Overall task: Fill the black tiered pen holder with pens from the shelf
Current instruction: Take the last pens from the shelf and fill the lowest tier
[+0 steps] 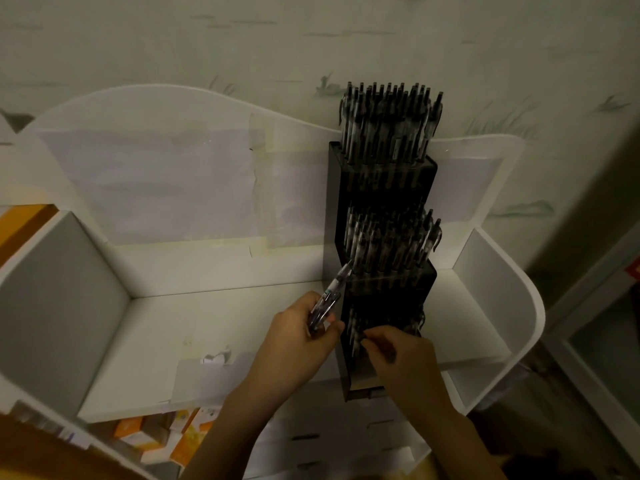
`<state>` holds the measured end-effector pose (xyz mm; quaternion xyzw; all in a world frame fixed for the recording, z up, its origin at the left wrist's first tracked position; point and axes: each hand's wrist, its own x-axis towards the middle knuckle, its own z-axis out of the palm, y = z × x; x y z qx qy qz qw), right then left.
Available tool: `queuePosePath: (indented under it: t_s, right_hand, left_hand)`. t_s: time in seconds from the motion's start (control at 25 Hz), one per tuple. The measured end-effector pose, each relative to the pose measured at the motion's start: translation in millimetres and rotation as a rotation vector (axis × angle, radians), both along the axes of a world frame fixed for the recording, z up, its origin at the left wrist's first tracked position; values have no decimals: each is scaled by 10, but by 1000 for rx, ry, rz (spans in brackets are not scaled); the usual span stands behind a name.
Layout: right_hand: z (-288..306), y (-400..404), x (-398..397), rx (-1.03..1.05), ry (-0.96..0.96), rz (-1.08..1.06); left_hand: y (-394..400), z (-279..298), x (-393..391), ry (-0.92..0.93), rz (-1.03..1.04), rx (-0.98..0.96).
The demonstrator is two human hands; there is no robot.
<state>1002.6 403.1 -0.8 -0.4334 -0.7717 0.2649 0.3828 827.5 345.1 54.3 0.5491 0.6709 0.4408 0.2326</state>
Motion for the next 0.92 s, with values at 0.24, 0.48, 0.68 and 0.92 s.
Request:
queuePosePath:
  t_s: [0.24, 0.48, 0.68, 0.92]
  right_hand:
    - [364, -68, -29, -5, 213, -26]
    - [688, 1, -130, -403, 576, 84]
    - [850, 68, -2, -395, 707, 7]
    - [983, 102, 293, -78, 683, -109]
  left_hand:
    - [-5, 16, 69, -5, -69, -4]
    - [14, 16, 192, 0, -151, -20]
    - [25, 34, 189, 17, -167, -26]
    - [41, 47, 109, 5, -93, -56]
